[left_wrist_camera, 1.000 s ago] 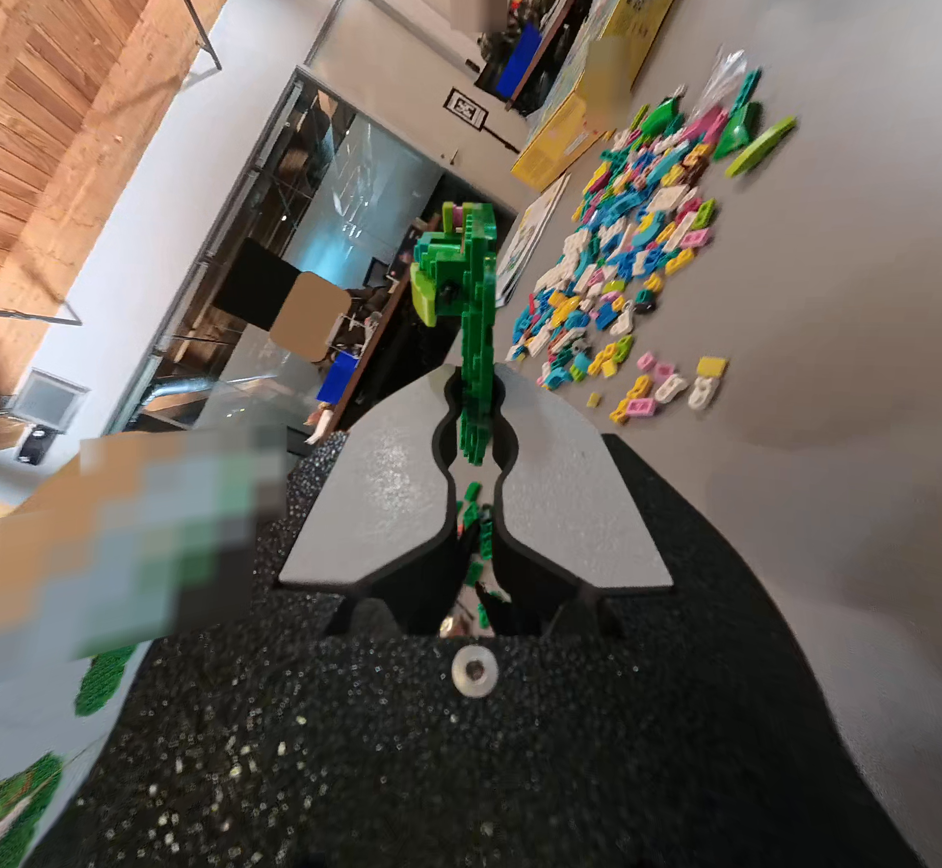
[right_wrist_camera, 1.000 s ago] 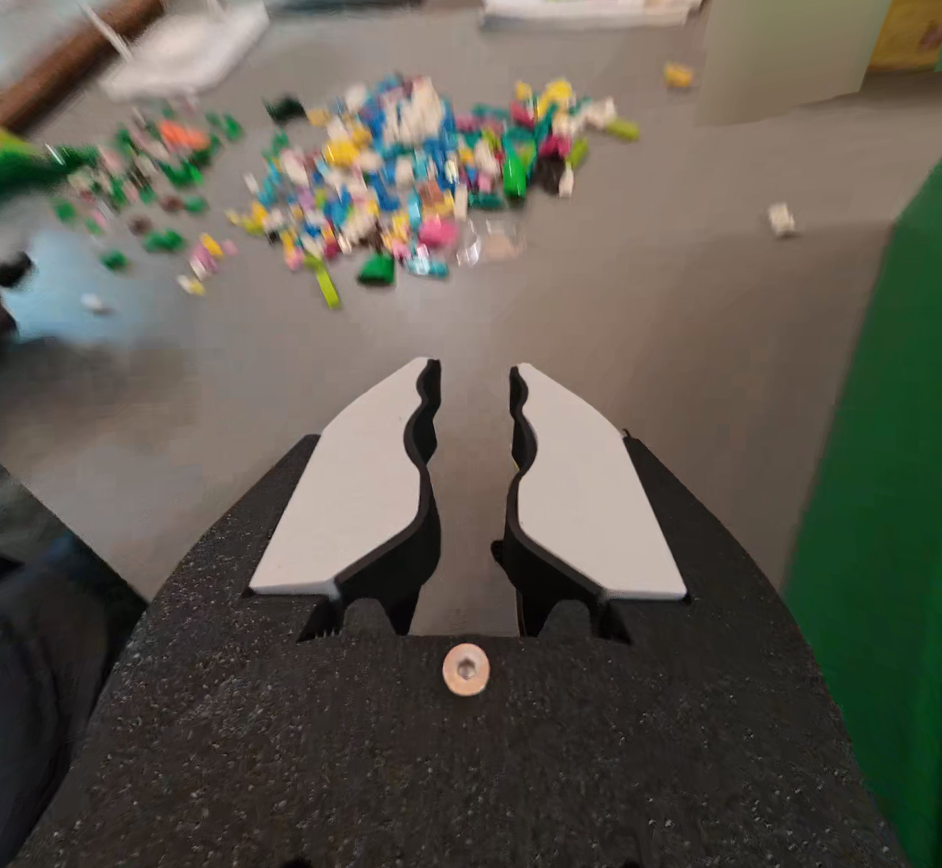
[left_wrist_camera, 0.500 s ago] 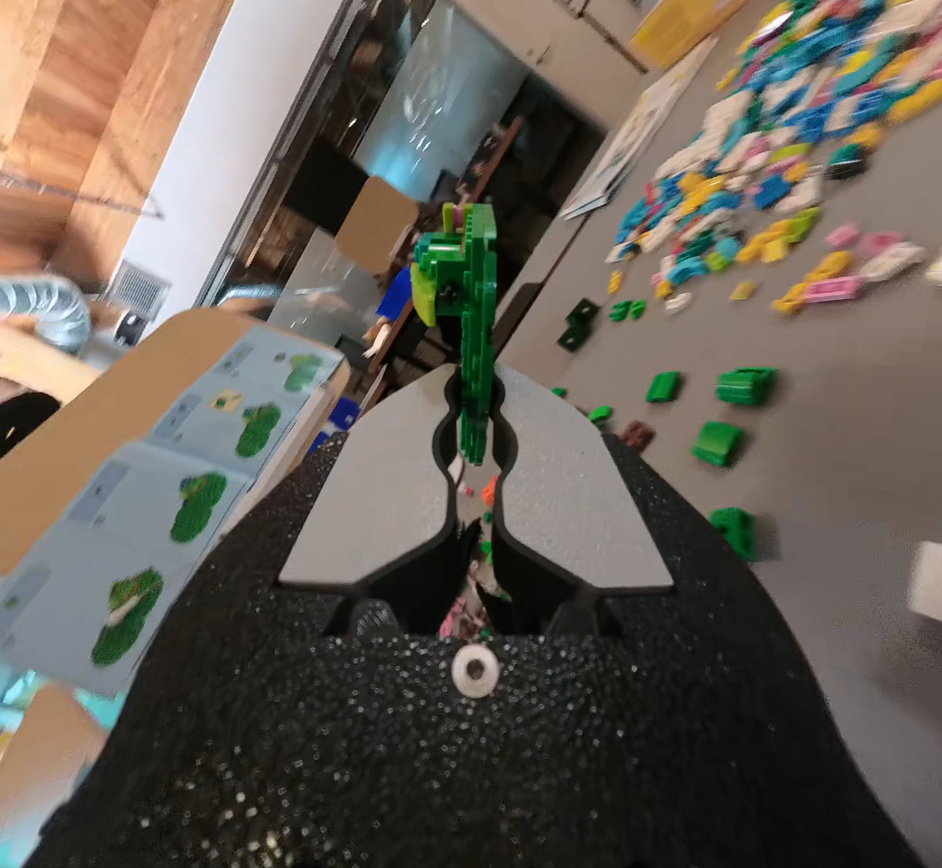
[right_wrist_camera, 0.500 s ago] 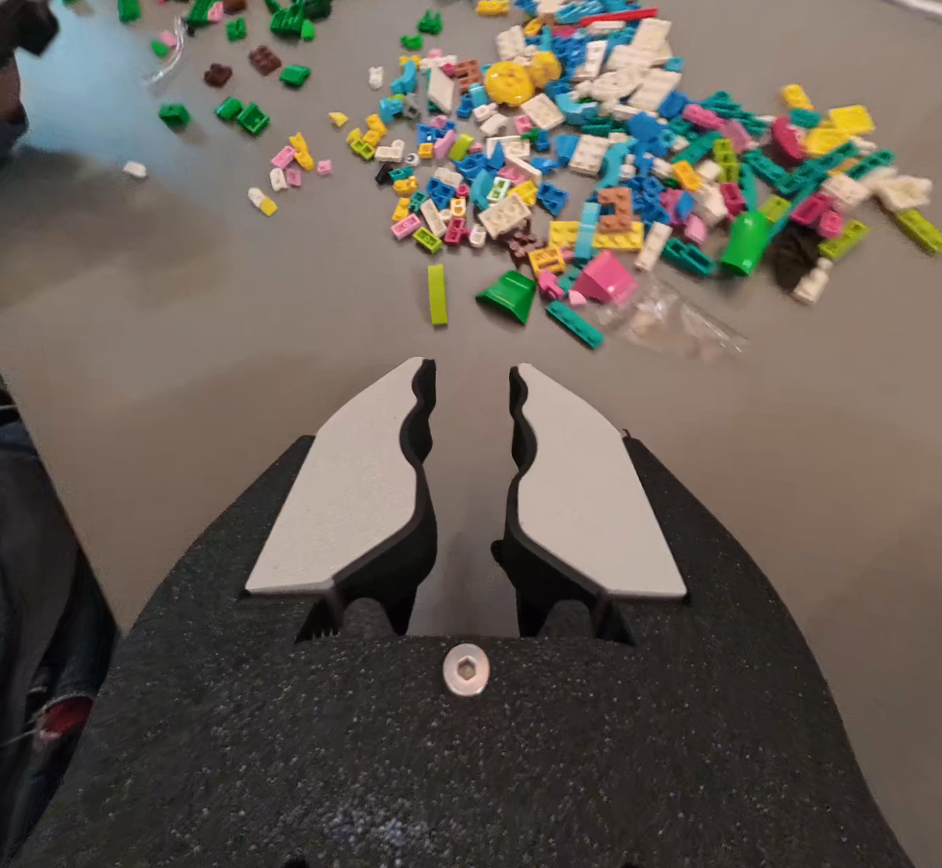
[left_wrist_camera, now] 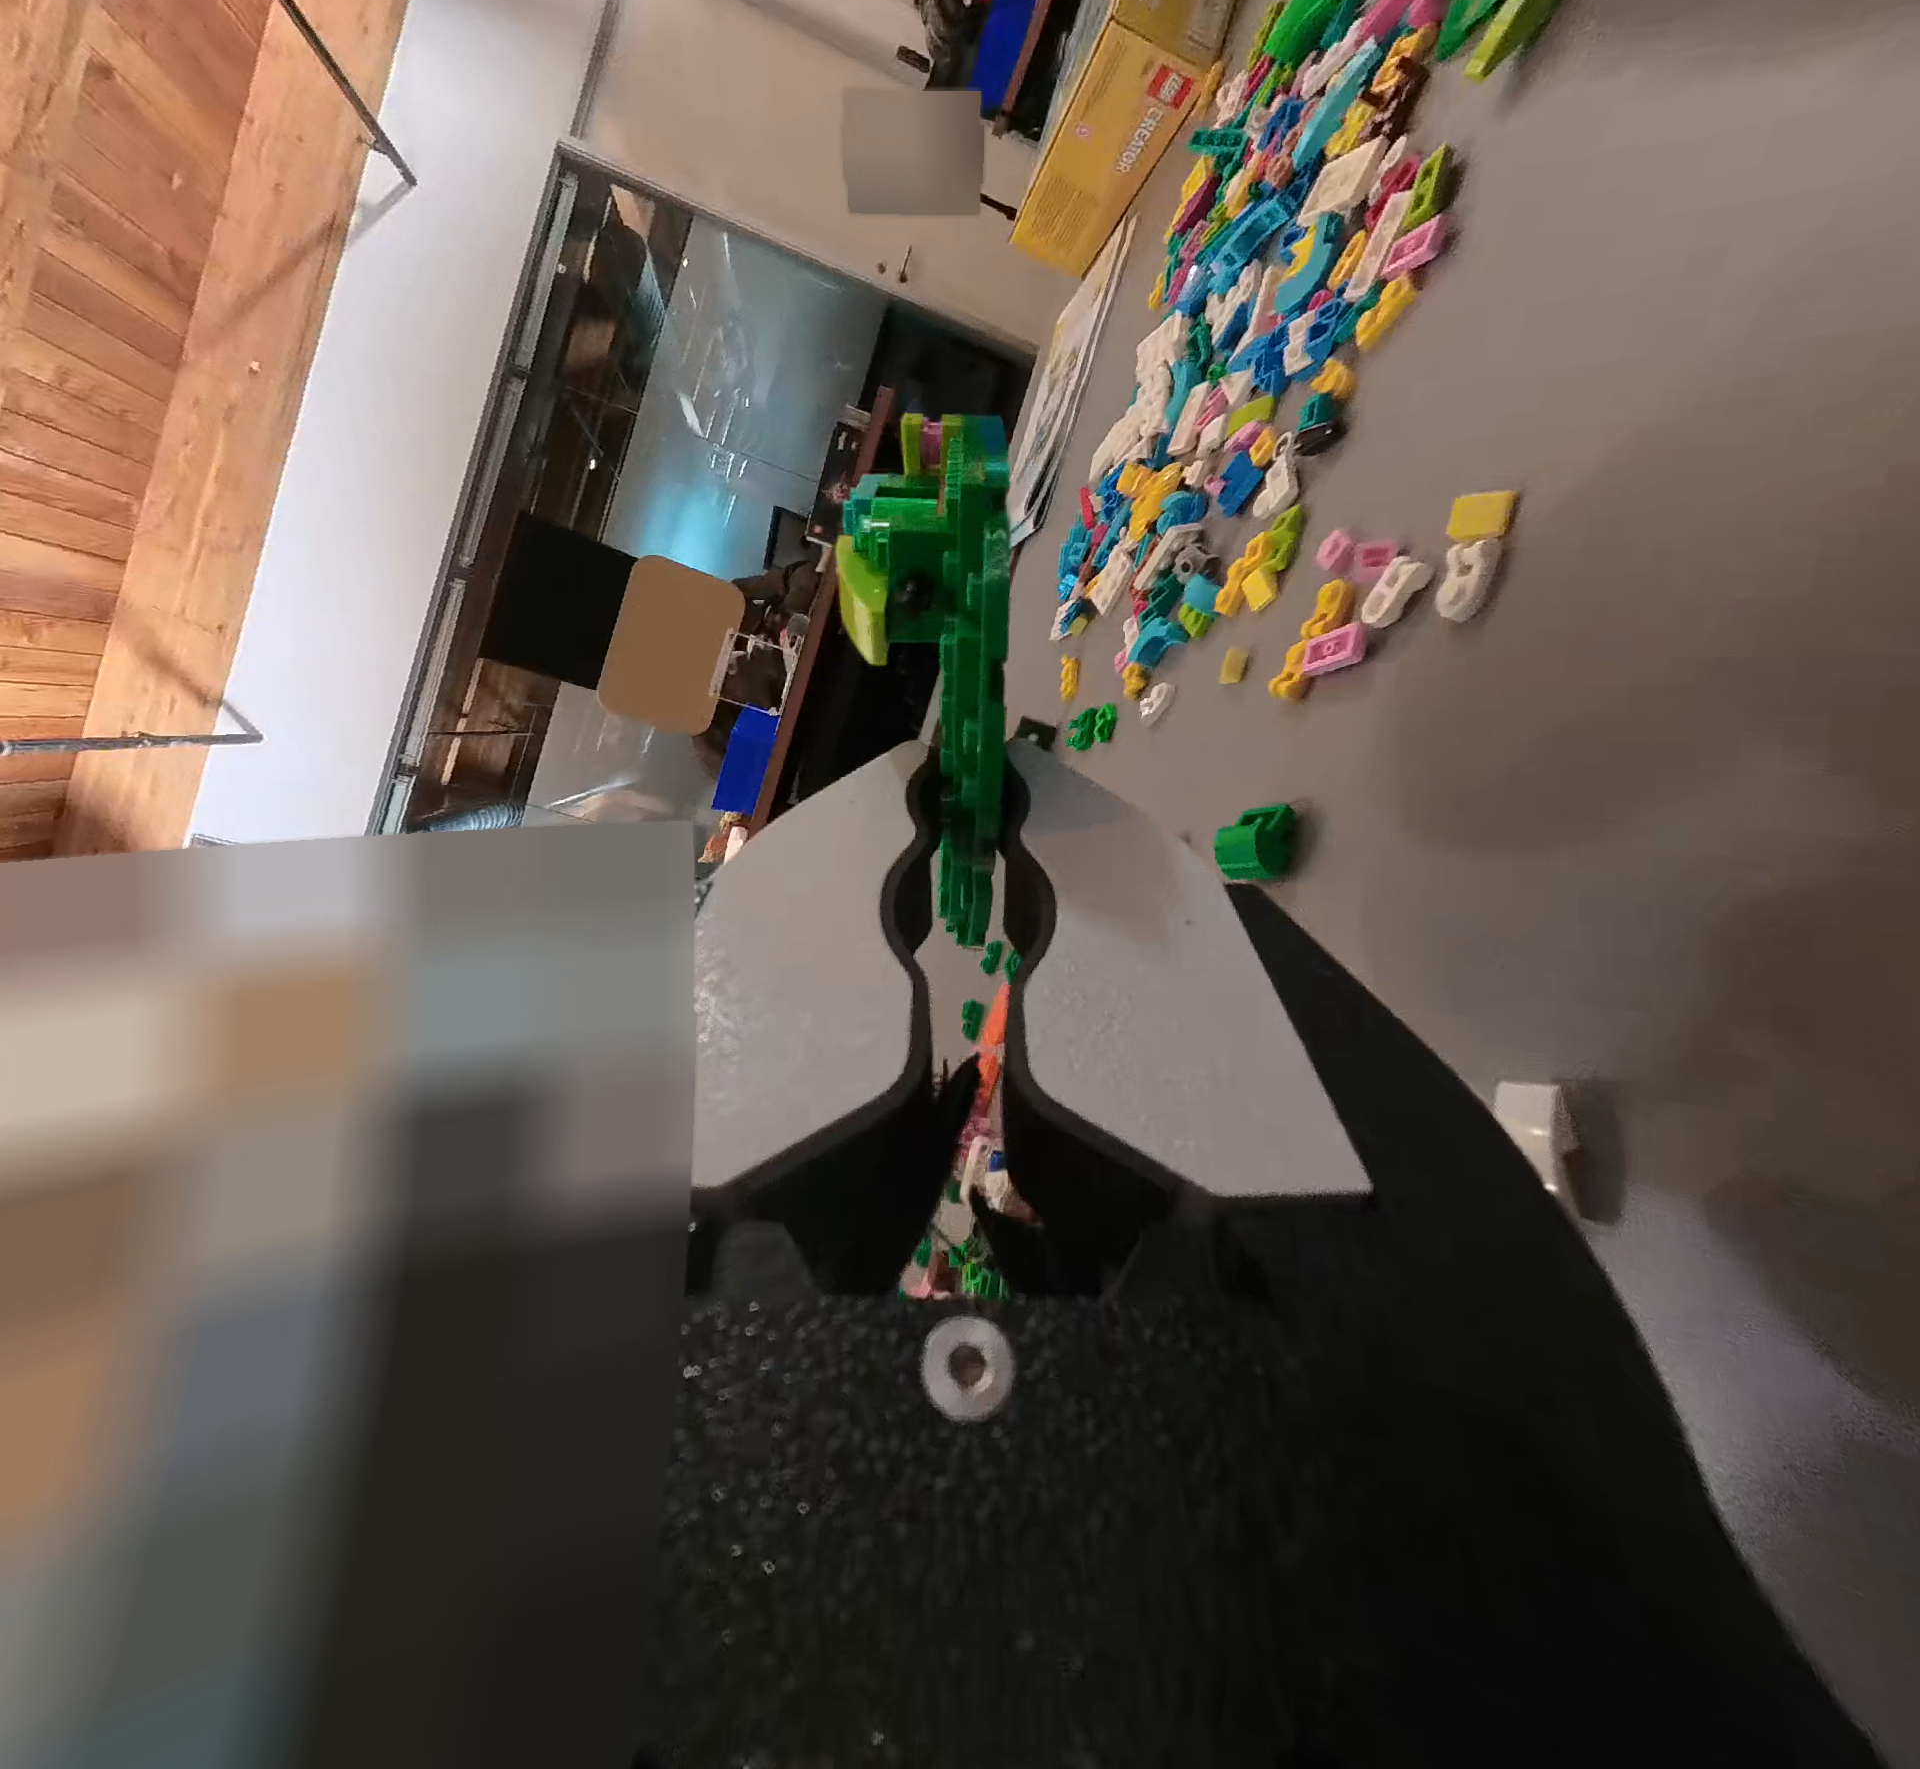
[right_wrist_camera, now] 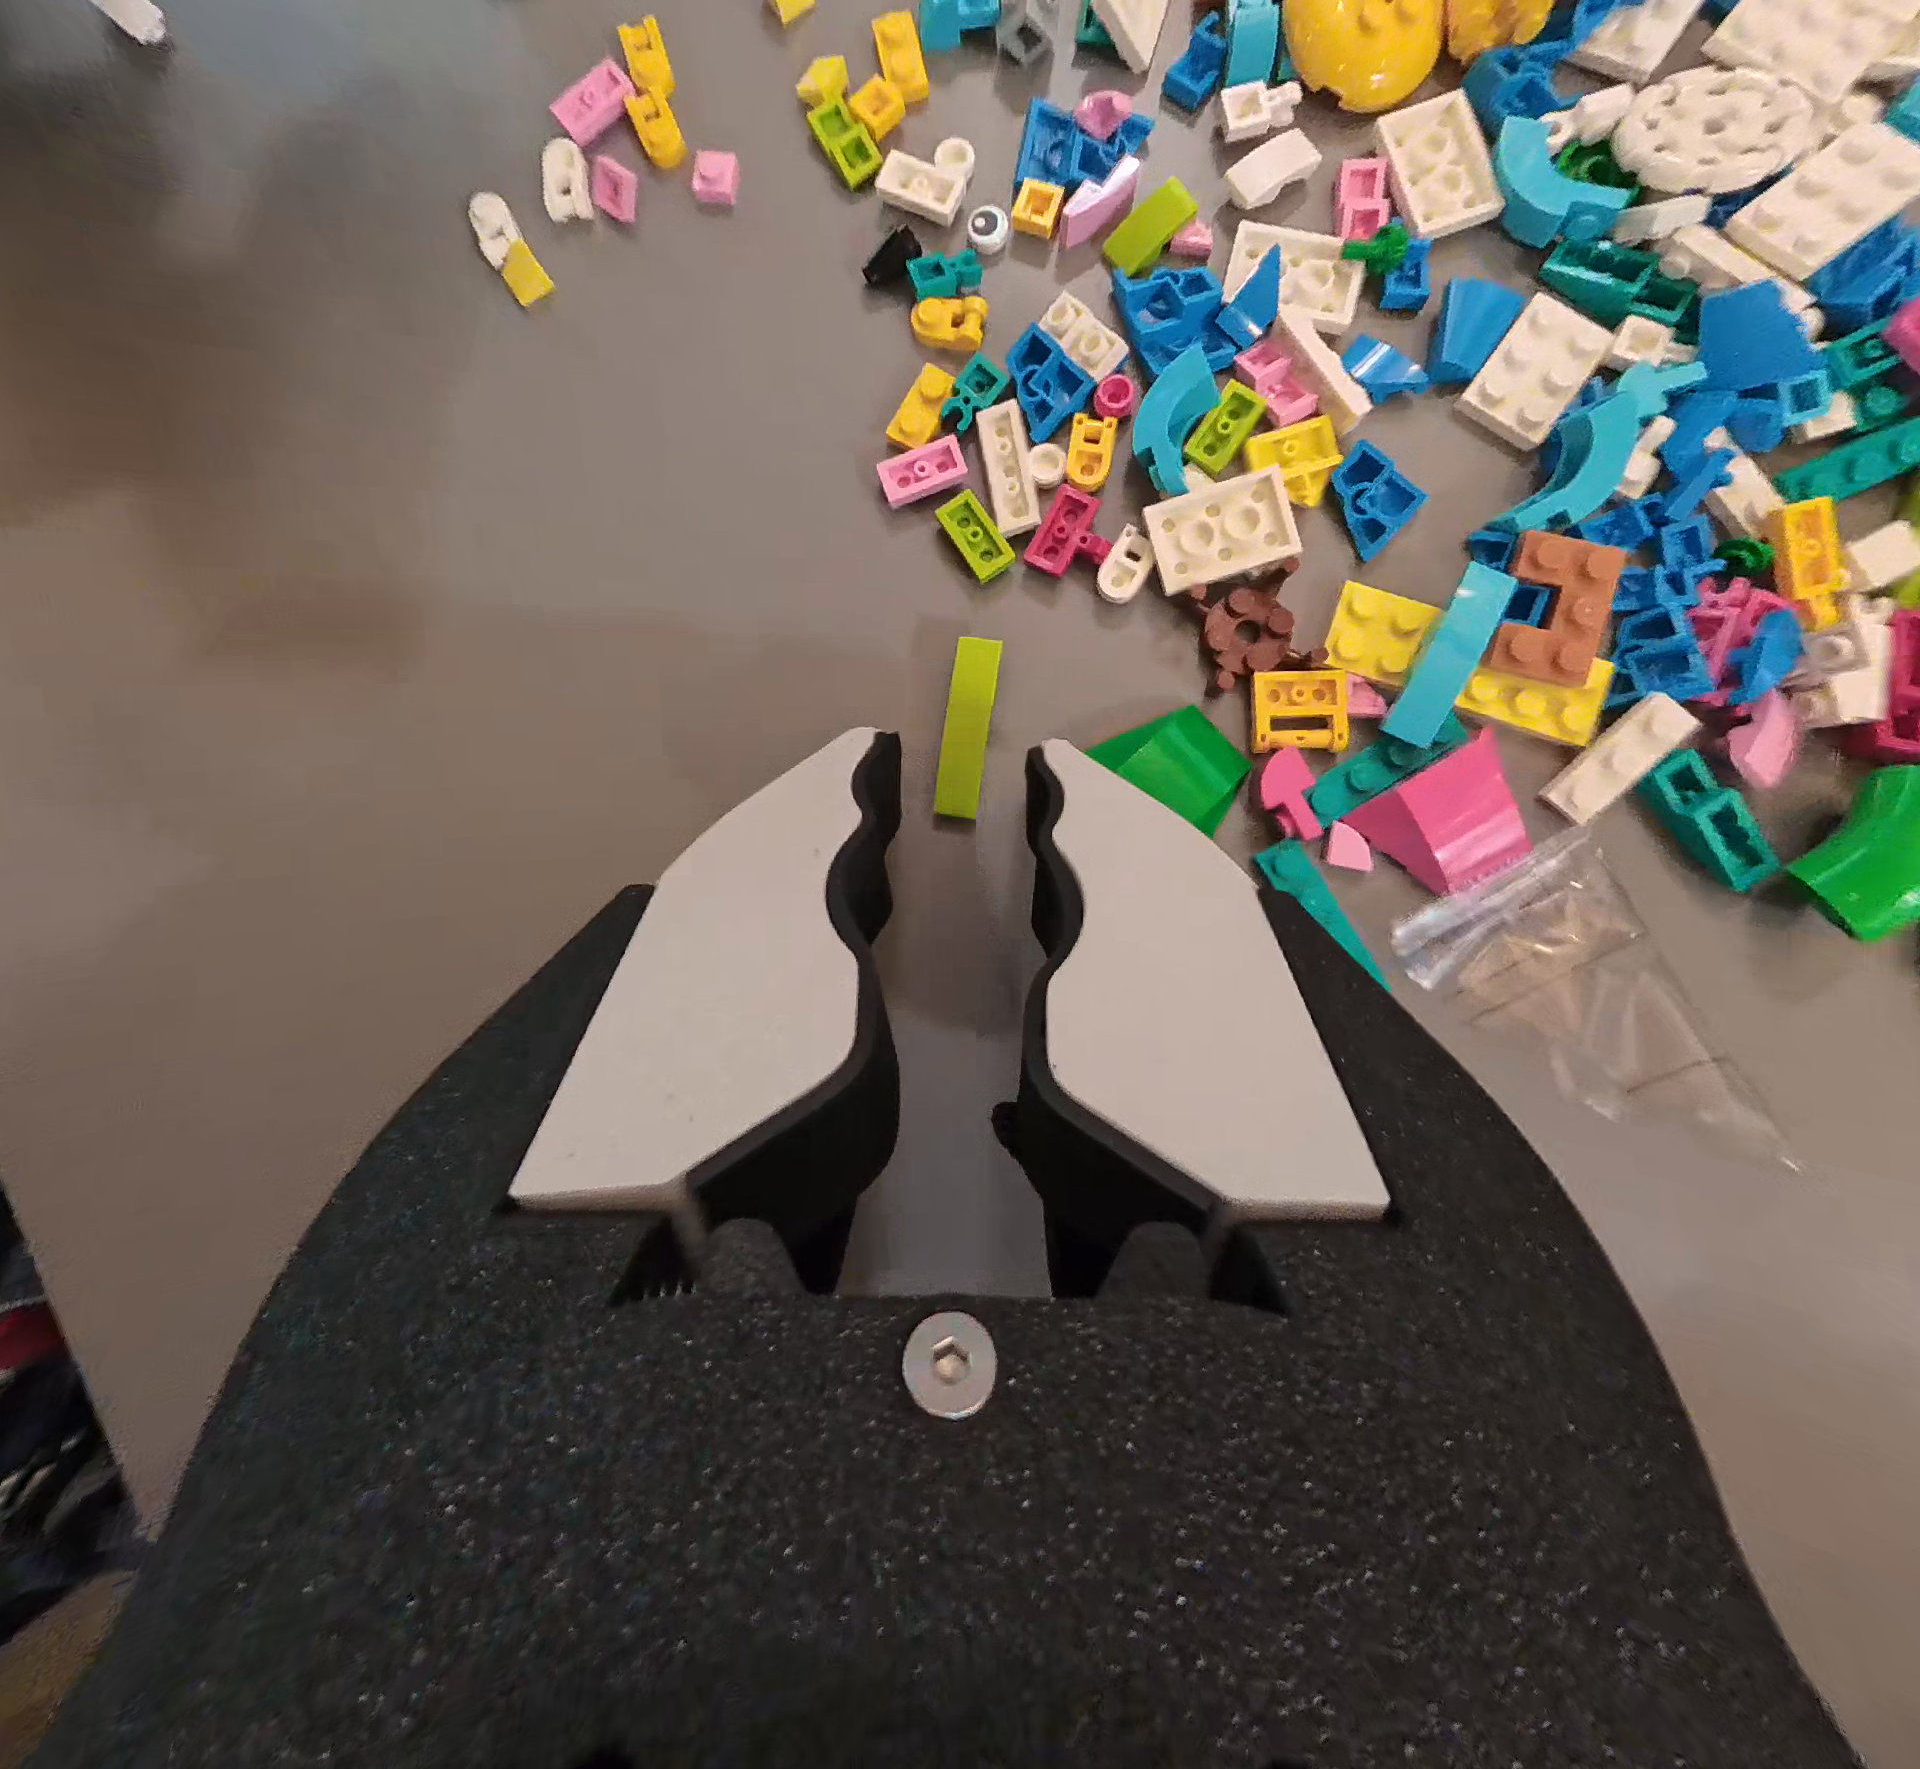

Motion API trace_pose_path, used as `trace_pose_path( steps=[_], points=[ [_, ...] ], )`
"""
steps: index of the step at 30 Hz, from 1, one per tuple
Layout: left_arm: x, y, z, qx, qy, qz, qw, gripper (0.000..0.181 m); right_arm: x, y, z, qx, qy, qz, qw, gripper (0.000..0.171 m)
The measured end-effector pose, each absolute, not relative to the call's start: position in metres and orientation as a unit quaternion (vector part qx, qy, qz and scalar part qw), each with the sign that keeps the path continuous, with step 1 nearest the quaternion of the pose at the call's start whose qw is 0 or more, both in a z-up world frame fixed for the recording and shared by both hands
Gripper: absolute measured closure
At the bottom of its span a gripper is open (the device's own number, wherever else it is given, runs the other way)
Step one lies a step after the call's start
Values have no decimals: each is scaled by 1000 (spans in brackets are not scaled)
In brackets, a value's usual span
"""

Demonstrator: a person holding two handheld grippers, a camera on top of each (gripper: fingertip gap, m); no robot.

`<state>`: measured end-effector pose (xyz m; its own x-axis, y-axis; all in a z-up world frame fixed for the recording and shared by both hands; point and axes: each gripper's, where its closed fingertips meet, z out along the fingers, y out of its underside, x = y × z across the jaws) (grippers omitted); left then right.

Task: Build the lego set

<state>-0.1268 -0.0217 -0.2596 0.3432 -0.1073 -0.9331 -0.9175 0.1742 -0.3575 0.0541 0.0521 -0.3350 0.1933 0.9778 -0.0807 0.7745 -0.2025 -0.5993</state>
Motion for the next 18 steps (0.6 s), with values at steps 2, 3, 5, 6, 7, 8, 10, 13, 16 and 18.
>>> trace_pose_path(
  steps=[2, 3, 5, 6, 7, 8, 10, 13, 16, 18],
  points=[
    [-125, -22, -261, -554, 468, 325, 607, 173, 49, 49, -335, -739, -590, 258, 200, 149],
    [-125, -22, -262, -554, 471, 324, 605, 173, 48, 49, -336, -739, -595, 252, 193, 151],
    [-123, -22, -264, -551, 480, 324, 601, 173, 49, 52, -341, -737, -612, 219, 186, 154],
    [-121, -23, -265, -550, 483, 321, 601, 173, 49, 52, -341, -734, -620, 210, 181, 161],
    [-119, -23, -265, -549, 486, 317, 602, 173, 49, 52, -342, -735, -625, 199, 174, 163],
    [-117, -24, -266, -547, 489, 313, 603, 173, 47, 52, -340, -733, -629, 195, 173, 164],
    [-114, -24, -268, -552, 494, 302, 600, 173, 32, 43, -324, -705, -647, 222, 188, 164],
    [-101, -28, -273, -556, 514, 265, 597, 173, 0, 10, -281, -625, -691, 300, 206, 164],
    [-90, -35, -279, -531, 552, 244, 594, 173, -23, -31, -243, -528, -743, 366, 189, 164],
    [-82, -41, -282, -515, 574, 217, 598, 173, -33, -54, -228, -479, -770, 392, 155, 163]
  ],
)
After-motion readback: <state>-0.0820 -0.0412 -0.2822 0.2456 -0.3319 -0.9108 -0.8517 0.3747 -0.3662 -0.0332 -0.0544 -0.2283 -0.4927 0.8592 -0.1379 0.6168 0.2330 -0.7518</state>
